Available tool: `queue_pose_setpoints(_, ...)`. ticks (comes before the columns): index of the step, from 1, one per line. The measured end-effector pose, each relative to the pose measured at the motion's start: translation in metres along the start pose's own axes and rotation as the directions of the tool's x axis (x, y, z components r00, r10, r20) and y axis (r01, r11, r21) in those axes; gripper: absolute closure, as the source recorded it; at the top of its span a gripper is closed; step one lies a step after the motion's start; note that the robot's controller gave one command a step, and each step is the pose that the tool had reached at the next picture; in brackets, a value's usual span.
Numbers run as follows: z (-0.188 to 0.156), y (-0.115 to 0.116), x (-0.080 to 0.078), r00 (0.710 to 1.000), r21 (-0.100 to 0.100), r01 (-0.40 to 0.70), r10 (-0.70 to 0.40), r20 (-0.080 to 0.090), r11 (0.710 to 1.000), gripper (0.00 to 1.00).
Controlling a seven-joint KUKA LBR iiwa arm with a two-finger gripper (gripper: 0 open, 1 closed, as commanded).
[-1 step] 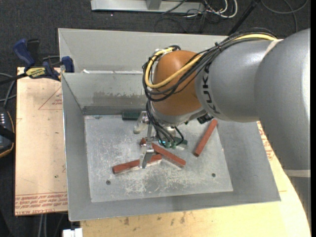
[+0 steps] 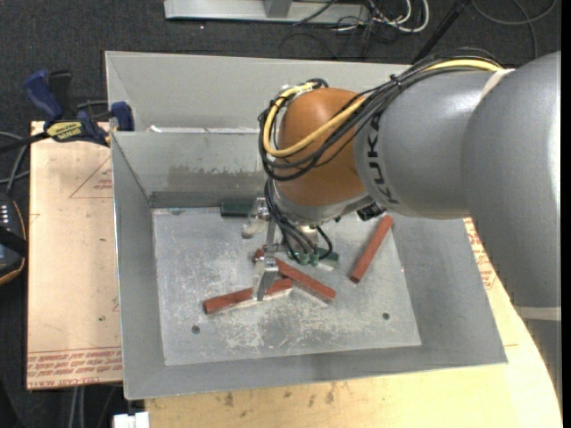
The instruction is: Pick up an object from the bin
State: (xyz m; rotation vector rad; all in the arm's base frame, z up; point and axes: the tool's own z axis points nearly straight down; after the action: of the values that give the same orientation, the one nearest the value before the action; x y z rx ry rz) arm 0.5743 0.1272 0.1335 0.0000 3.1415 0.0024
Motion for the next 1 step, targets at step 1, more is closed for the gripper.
queue_pose_setpoints(1,0.0554,0.0108,0.0438,0.999,-0.007,-0.02,0.02,0.025,1.0,1.0)
